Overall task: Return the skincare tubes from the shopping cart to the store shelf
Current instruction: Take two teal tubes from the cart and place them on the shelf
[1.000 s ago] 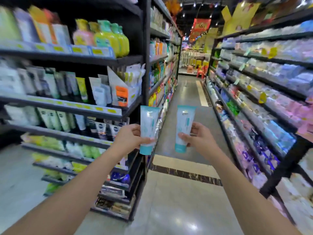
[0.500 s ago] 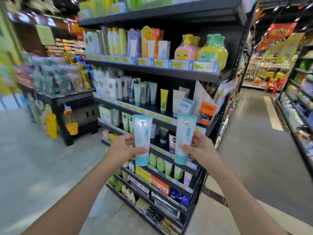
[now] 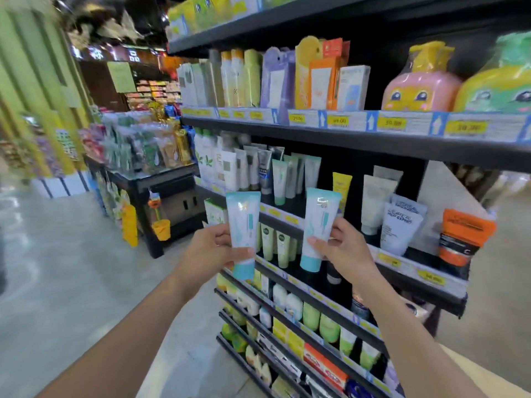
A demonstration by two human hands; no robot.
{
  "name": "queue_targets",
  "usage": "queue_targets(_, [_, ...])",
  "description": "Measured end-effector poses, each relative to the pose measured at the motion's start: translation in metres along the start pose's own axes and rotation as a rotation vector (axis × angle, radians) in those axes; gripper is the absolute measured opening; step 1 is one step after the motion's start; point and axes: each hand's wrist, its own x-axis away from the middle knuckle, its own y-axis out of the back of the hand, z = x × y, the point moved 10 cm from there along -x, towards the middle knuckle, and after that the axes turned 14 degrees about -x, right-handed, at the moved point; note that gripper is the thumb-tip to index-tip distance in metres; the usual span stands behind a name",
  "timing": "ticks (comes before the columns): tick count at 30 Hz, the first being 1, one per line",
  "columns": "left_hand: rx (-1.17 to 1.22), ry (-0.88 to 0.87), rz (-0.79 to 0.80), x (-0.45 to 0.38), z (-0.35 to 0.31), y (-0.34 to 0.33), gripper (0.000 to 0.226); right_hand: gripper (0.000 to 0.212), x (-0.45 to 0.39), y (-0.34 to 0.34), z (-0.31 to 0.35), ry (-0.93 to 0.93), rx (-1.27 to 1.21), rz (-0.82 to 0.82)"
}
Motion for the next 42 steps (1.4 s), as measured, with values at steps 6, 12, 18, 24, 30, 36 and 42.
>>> queue_targets(6, [-0.008, -0.062, 0.085, -0.07, 0.002, -0.007, 0.046, 0.038, -0.038, 0.002, 0.001, 0.057, 0.059, -0.055])
queue_targets(12, [0.072, -0.165, 0.211, -0.143, -0.011, -0.018, 0.047, 0.044, -0.082, 0.007, 0.003, 0.089, 0.179, -0.188])
queue_targets(18, [0.098, -0.294, 0.335, -0.205, -0.026, -0.017, 0.044, 0.044, -0.119, -0.006, 0.02, 0.15, 0.275, -0.35])
queue_targets(24, [0.028, -0.39, 0.361, -0.263, -0.022, -0.024, 0.041, 0.038, -0.155, -0.018, 0.011, 0.135, 0.337, -0.487])
queue_targets(30, [0.003, -0.424, 0.348, -0.286, -0.016, -0.059, 0.046, 0.042, -0.201, -0.025, 0.001, 0.053, 0.532, -0.505])
queue_targets(36, [-0.068, -0.455, 0.343, -0.299, -0.018, -0.09, 0.044, 0.044, -0.228, -0.003, -0.009, -0.027, 0.631, -0.577])
queue_targets(42, [-0.136, -0.46, 0.344, -0.315, -0.015, -0.106, 0.045, 0.038, -0.25, 0.001, -0.037, -0.06, 0.663, -0.529])
